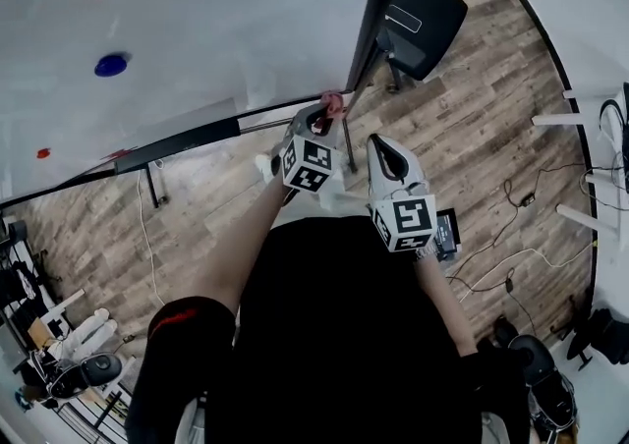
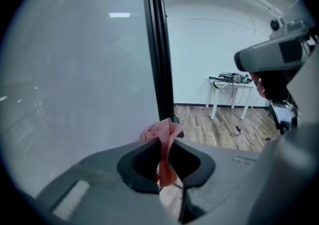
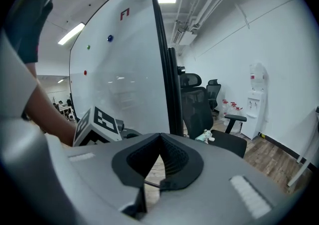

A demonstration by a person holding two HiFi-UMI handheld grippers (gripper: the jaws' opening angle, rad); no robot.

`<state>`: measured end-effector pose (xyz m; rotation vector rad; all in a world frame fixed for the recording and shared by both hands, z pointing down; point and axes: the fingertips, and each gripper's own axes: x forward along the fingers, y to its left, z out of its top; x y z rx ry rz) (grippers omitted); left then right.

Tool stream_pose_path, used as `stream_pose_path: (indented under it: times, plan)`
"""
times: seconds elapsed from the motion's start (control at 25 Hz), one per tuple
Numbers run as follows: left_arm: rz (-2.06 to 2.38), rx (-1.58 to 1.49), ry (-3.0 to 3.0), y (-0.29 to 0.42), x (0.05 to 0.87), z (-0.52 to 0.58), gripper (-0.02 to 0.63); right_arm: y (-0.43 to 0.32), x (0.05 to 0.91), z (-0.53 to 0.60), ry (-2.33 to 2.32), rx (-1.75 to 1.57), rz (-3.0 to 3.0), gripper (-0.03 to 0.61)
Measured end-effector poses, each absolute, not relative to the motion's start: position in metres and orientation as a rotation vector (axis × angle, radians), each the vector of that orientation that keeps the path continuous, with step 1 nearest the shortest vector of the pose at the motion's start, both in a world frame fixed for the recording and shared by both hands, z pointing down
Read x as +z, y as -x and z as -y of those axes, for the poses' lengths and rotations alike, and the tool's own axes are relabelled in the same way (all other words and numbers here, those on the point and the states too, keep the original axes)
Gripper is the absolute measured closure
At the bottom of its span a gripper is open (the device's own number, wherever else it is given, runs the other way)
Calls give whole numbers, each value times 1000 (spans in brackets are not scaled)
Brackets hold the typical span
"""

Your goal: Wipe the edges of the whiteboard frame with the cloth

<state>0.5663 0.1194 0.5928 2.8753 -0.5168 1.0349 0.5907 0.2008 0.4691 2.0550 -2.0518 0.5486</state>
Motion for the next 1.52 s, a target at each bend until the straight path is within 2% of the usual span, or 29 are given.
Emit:
stream_pose_path:
  times: [0.56,0.96,1.24,1.52]
  plan:
    - [859,505,-2917,-478,470,-100,566,-553,440,-155,-1906,434,2246,577]
    - [1209,117,-2808,-404,361,-78,566,-530,352,-126,-1885,219,2435,577]
    - [1334,-18,-2838,-376,311,-80,566,-516,295,-120,-1902,62,2530,578]
    - [1369,-65,-2840,-369,301,-88,566,-514,289,-118,-1913,39,2533,578]
